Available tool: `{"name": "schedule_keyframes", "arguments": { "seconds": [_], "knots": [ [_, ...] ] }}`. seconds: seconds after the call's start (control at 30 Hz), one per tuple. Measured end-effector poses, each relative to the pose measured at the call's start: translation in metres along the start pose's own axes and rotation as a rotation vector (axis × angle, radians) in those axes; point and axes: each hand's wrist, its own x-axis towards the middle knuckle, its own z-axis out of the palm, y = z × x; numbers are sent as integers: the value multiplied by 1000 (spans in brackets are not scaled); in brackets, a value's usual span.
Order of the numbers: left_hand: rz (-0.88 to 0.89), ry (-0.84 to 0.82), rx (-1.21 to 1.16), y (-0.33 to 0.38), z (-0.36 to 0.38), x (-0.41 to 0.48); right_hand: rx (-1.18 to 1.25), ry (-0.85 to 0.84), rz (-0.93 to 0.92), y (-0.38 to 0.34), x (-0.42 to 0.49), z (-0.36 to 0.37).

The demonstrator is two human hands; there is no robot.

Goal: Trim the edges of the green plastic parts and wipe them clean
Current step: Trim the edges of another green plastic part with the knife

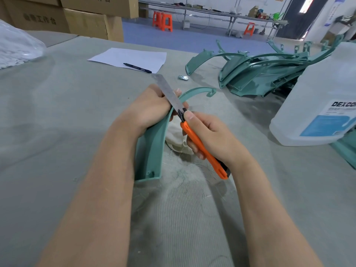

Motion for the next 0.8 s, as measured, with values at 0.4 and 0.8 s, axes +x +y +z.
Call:
{"name": "schedule_keyframes", "arguments": {
  "seconds": [0.4,0.8],
  "knots": [
    [35,-8,37,4,1,-3,30,-126,-47,0,0,1],
    [41,-50,45,3,1,-2,120,-213,-47,1,-2,-1]
  ]
}}
